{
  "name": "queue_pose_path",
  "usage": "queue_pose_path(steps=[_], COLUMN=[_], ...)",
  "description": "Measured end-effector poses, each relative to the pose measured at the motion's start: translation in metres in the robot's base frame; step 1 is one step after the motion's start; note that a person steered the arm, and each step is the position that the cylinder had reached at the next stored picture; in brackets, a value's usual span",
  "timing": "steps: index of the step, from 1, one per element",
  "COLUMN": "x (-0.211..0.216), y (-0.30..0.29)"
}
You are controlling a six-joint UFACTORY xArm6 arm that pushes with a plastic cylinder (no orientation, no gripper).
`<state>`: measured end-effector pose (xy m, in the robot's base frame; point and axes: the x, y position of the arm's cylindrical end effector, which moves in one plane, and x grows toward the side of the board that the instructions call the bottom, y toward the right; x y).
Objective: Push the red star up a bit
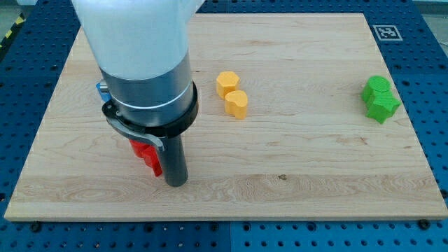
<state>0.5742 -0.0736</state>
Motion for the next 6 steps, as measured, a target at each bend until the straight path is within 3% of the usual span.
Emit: queue_pose_path(steps=[1, 2, 3, 5, 6], x=[0.009, 0.028, 0.015, -0.030, -0.030], y=[-0.006, -0.052, -0.073, -0.019, -0.018])
